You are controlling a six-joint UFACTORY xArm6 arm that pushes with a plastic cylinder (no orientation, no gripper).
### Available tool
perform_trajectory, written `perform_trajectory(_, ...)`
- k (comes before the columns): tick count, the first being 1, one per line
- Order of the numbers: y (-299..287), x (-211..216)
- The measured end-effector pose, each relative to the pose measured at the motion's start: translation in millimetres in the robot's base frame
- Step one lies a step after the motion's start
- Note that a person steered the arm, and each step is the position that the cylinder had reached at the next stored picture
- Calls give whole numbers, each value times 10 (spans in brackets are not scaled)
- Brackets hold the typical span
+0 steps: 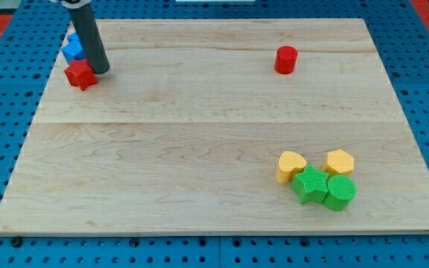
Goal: Push the blue blocks slightly towards the down along with the red star
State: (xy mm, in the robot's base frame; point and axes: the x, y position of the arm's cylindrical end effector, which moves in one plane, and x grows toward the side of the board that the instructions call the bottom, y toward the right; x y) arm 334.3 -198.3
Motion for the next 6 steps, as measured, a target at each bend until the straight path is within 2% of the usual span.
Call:
perform_trajectory(2,30,633)
perform_trajectory(3,-524,872)
perform_trajectory(4,-1058,787)
perform_trajectory(5,-1048,308)
perform_trajectory(6,-725,-635)
